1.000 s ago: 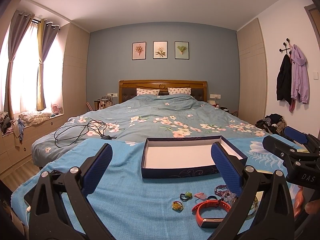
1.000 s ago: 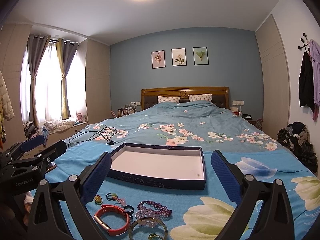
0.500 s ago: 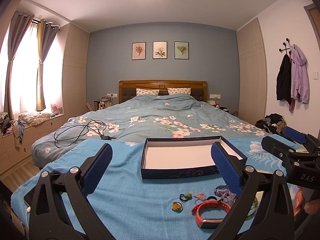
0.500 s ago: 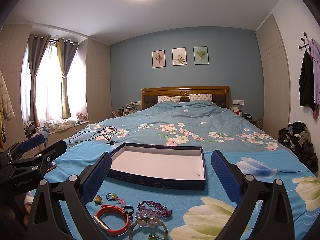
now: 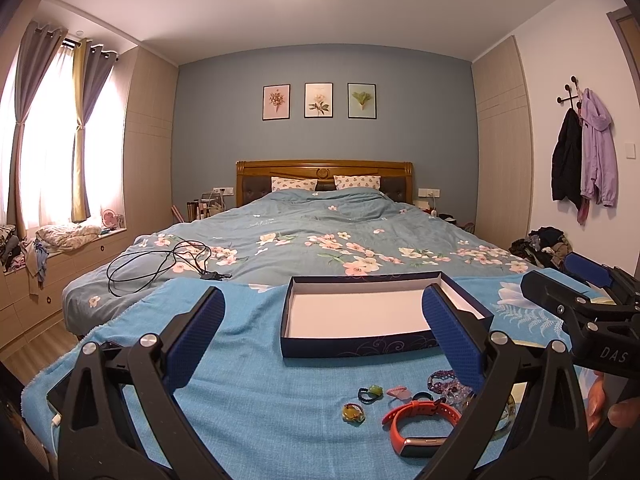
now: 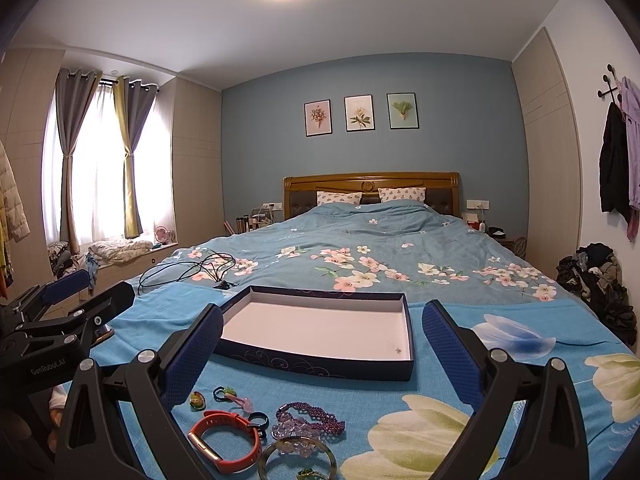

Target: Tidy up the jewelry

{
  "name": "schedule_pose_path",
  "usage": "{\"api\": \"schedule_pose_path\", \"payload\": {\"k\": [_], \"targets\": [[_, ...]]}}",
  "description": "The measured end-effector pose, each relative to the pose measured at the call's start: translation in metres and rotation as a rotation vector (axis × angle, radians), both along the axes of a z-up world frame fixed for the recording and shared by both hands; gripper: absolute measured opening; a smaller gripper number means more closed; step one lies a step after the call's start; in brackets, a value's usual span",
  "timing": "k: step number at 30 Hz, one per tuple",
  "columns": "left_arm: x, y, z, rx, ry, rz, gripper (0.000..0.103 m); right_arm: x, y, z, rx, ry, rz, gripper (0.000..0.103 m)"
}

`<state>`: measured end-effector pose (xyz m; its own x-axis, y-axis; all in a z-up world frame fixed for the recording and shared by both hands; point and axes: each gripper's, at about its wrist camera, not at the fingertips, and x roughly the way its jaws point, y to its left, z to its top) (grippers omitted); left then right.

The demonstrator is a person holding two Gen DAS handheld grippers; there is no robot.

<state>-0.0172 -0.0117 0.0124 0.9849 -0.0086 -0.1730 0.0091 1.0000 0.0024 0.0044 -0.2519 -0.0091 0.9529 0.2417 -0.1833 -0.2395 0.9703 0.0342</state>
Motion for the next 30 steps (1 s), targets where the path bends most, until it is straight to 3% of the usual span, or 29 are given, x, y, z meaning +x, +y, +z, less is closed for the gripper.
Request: {"api": "schedule_pose_path", "payload": {"k": [30], "targets": [[0.0032, 0.0001, -0.0046, 0.003, 0.006, -0.007, 0.097, 0.0006, -0.0015, -0.0023, 0.011, 0.017, 0.014, 0.096]]}}
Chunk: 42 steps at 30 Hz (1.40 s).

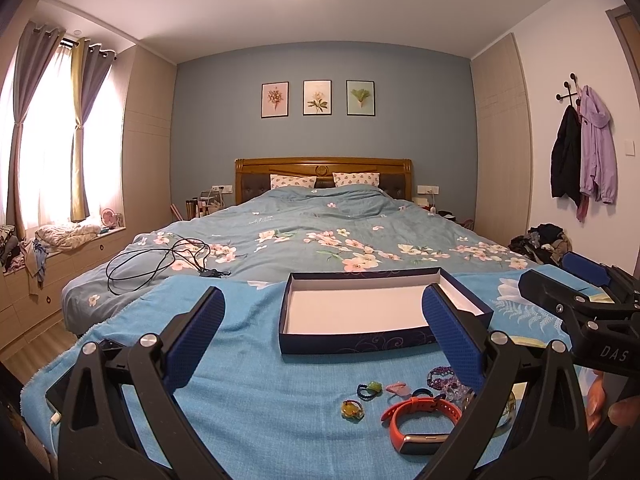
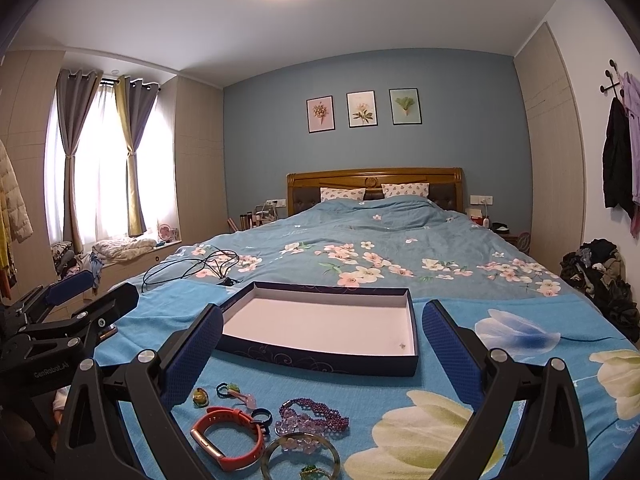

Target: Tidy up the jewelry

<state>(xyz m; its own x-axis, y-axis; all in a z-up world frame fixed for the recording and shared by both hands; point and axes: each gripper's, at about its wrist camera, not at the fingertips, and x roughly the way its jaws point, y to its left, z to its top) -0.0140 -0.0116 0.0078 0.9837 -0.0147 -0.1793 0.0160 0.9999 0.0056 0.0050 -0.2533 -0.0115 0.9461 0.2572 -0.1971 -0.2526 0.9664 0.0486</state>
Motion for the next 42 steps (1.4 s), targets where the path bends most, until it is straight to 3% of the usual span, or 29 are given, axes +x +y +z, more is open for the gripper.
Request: {"api": "schedule_pose_path", "payload": {"k": [17, 22, 26, 31, 33, 35, 42], "targets": [[0.01, 0.005, -0.01, -0.004, 0.046, -0.022, 0.097, 0.007, -0.006, -0.003, -0.011, 0.044, 0.0, 0.096], [0.022, 0.006, -0.02, 0.018, 0.126, -0.079, 0.097, 0.019, -0.013, -0.014, -0.055, 0.157, 0.02, 0.096], [0.038, 0.002, -0.035, 0.047, 0.24, -0.161, 0.097, 0.03, -0.016, -0.03, -0.108, 0.296, 0.054, 0.095], [0.057, -0.006, -0.056, 0.087, 0.371, -0.242, 0.088, 0.035, -0.009, -0.052, -0.163, 0.432, 0.127, 0.08], [0.065, -0.009, -0.064, 0.084, 0.411, -0.275, 0.079, 0.037, -0.007, -0.061, -0.164, 0.479, 0.154, 0.066], [0.071, -0.015, -0.072, 0.091, 0.443, -0.301, 0.071, 0.038, -0.008, -0.067, -0.153, 0.515, 0.172, 0.062], [0.072, -0.032, -0.087, 0.087, 0.543, -0.429, 0.042, 0.041, -0.012, -0.077, -0.092, 0.606, 0.236, 0.028]]}}
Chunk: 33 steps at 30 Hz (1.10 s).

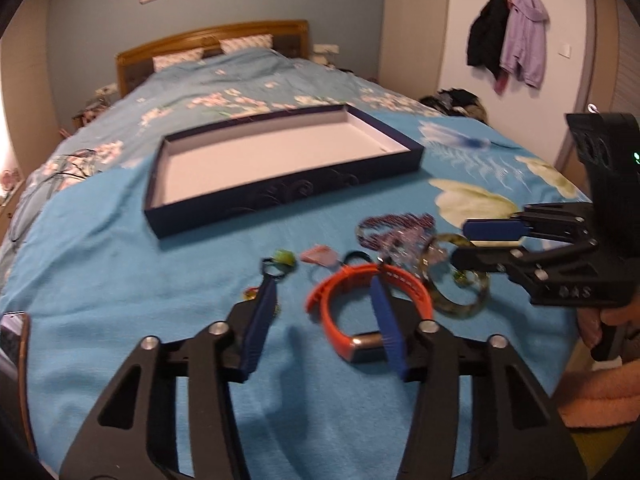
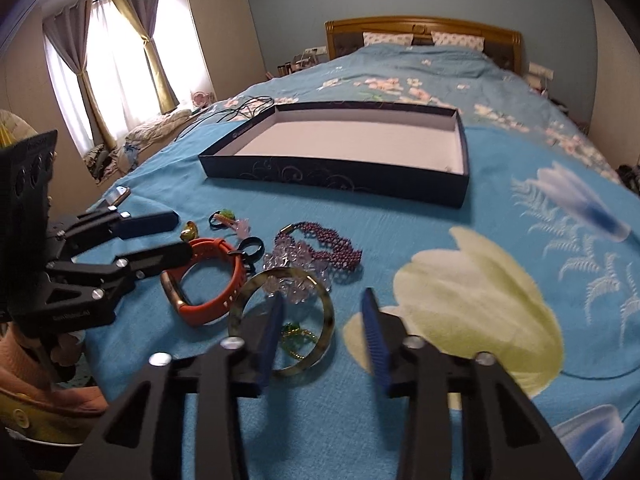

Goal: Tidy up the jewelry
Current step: 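Grasp the tortoiseshell bangle with the right tool while the left tool grasps the orange watch band, then drop the bangle into the box with the right tool while the left tool releases the watch there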

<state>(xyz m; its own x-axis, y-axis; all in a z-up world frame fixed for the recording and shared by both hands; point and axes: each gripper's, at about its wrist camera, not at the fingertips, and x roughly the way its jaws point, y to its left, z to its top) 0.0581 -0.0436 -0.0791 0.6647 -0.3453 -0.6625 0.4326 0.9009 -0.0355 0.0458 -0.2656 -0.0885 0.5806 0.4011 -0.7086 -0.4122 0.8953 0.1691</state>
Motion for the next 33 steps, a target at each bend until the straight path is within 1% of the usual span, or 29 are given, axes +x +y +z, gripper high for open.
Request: {"api": "schedule_pose_path", "payload": {"k": [1, 3, 4, 6, 8, 9, 10, 11, 14, 16, 18, 19, 21, 26, 29, 33], "targets": [[0.0, -0.002, -0.001, -0.003, 0.012, -0.009, 0.04, 0.001, 0.001, -0.001, 0.003, 0.007, 0.002, 0.026], [0.001, -0.005, -0.004, -0.011, 0.036, -0.025, 0.034, 0.002, 0.001, -0.001, 0.008, 0.02, 0.009, 0.018], [0.002, -0.005, -0.005, -0.015, 0.046, -0.028, 0.034, 0.003, 0.002, -0.002, 0.01, 0.027, 0.015, 0.016], [0.002, -0.005, -0.006, -0.017, 0.061, -0.029, 0.033, 0.003, 0.002, -0.001, 0.009, 0.024, 0.018, 0.008], [0.0, -0.002, -0.004, -0.023, 0.067, -0.036, 0.032, 0.004, 0.002, 0.0, 0.007, 0.022, 0.017, 0.007], [0.0, -0.001, -0.003, -0.021, 0.067, -0.038, 0.034, 0.005, 0.001, 0.0, 0.015, 0.025, 0.017, 0.007], [0.001, -0.001, -0.002, -0.018, 0.065, -0.04, 0.037, 0.005, 0.0, 0.001, 0.027, 0.029, 0.019, 0.007], [0.003, -0.001, -0.002, -0.013, 0.063, -0.043, 0.043, 0.006, -0.002, 0.002, 0.036, 0.031, 0.022, 0.007], [0.007, -0.003, -0.001, 0.013, 0.065, -0.07, 0.043, 0.006, -0.007, 0.005, 0.059, 0.031, 0.023, 0.007], [0.011, -0.008, -0.003, 0.033, 0.076, -0.094, 0.04, 0.007, -0.009, 0.009, 0.068, 0.024, 0.024, 0.007], [0.012, -0.011, -0.003, 0.042, 0.083, -0.112, 0.028, 0.008, -0.011, 0.011, 0.075, 0.021, 0.021, 0.007], [0.012, -0.012, -0.003, 0.049, 0.082, -0.115, 0.024, 0.009, -0.013, 0.012, 0.078, 0.02, 0.021, 0.007], [0.013, -0.013, -0.003, 0.058, 0.087, -0.116, 0.01, 0.011, -0.015, 0.015, 0.083, 0.013, 0.016, 0.007], [0.012, -0.011, -0.002, 0.054, 0.093, -0.106, 0.008, 0.021, -0.018, 0.023, 0.097, -0.004, 0.011, 0.007], [0.014, -0.004, 0.004, -0.002, 0.111, -0.1, 0.008, 0.025, -0.017, 0.029, 0.104, -0.022, 0.014, 0.007], [0.021, 0.008, 0.015, -0.056, 0.105, -0.068, 0.008, 0.038, -0.018, 0.04, 0.109, -0.055, 0.006, 0.007]]}}
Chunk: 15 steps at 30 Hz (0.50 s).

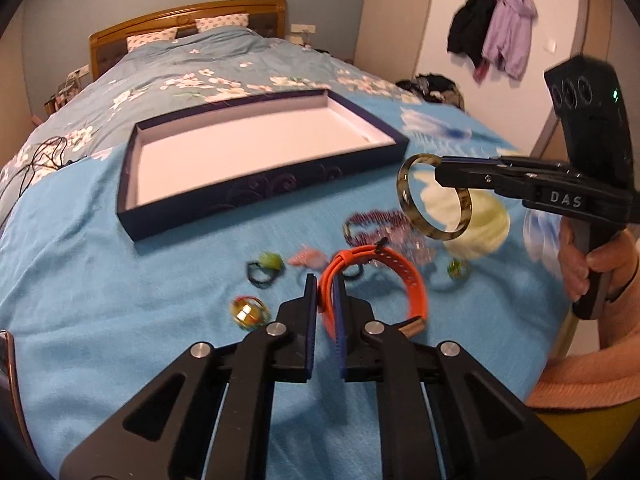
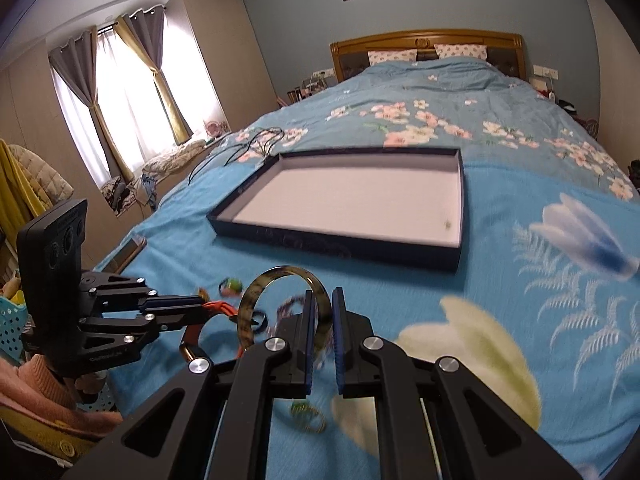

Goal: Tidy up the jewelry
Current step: 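Drop the bangle into the box with the right tool while the left tool releases the watch there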

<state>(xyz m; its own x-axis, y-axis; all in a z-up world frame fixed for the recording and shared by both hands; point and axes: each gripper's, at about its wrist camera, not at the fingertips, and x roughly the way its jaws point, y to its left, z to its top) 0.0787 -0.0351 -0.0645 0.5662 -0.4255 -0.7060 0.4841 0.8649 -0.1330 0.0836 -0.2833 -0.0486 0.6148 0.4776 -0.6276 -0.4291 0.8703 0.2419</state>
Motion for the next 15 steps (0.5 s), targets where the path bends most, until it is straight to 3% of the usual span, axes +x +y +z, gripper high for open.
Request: {"api": "schedule_pose_path", "payload": {"k": [5, 8, 11, 15], "targets": [[0.019, 0.015, 0.016, -0.032, -0.018, 0.053, 0.009, 0.027, -0.003, 0.012, 0.018, -0.03, -0.026, 0.007], [0.036, 0.025, 0.031, -0.055, -0.042, 0.085, 0.0, 0.049, -0.001, 0.02, -0.003, -0.057, -0.046, 0.007], [0.061, 0.037, 0.049, -0.083, -0.069, 0.115, 0.001, 0.075, 0.005, 0.024, -0.035, -0.072, -0.07, 0.007], [0.092, 0.04, 0.053, -0.074, -0.041, 0.12, 0.001, 0.103, 0.011, 0.019, -0.031, -0.05, -0.082, 0.007]]}}
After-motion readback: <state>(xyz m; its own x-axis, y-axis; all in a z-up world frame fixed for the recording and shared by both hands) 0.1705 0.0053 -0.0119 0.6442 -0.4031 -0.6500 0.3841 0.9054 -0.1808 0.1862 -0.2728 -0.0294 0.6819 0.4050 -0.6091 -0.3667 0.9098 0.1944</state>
